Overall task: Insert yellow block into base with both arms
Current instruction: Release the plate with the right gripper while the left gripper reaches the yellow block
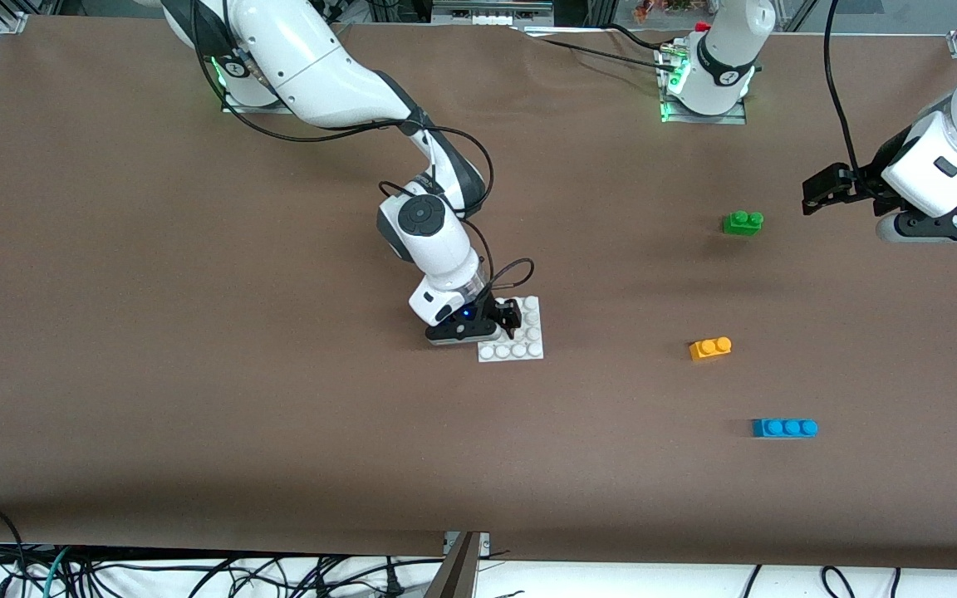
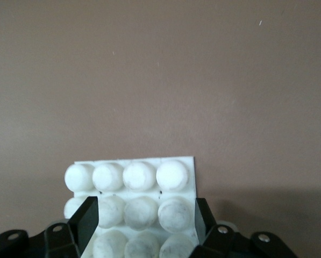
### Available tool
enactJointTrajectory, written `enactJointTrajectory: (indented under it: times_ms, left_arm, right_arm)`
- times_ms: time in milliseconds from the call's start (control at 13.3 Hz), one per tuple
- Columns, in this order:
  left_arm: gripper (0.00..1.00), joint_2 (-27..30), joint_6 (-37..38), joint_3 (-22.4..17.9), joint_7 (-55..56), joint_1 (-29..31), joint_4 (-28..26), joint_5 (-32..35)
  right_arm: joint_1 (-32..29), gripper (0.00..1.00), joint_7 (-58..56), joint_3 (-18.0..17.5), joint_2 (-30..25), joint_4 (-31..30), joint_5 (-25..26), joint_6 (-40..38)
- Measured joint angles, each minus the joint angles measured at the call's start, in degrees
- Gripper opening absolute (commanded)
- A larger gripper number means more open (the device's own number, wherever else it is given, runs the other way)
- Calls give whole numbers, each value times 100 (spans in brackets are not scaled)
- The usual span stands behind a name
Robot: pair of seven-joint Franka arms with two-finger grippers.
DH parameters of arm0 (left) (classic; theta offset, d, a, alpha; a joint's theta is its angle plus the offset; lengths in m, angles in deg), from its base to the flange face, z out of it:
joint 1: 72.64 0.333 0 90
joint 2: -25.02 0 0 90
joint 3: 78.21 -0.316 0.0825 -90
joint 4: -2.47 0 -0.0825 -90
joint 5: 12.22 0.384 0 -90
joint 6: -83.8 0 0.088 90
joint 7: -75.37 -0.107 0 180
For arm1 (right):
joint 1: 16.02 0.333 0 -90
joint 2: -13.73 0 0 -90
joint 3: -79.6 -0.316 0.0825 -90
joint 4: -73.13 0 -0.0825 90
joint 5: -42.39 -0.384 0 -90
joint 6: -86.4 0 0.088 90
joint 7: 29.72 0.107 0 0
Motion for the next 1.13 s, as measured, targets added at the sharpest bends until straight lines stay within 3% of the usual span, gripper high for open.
enactJointTrajectory:
  times_ms: [75, 375, 676, 901, 1126]
  left_arm:
    - [100, -2, 0, 0, 0, 0, 0, -11]
    - [100, -12, 0, -1, 0, 0, 0, -38]
    - [100, -149, -13, 7, 0, -11, 24, -40]
    - [100, -553, -53, -1, 0, -6, 68, -58]
    - [100, -1288, -802, -25, 0, 12, 58, -58]
  right_arm:
    - [-57, 99, -1, 22, -159, 56, -4, -273]
    - [-658, 99, -606, 145, -1228, 51, -5, -1936]
    - [-1806, 99, -1870, 254, -2677, -616, -5, -3491]
    - [-2530, 99, -2393, 249, -3752, -1204, -10, -4491]
    - [-2978, 99, -2903, 228, -4803, -1800, -10, -5090]
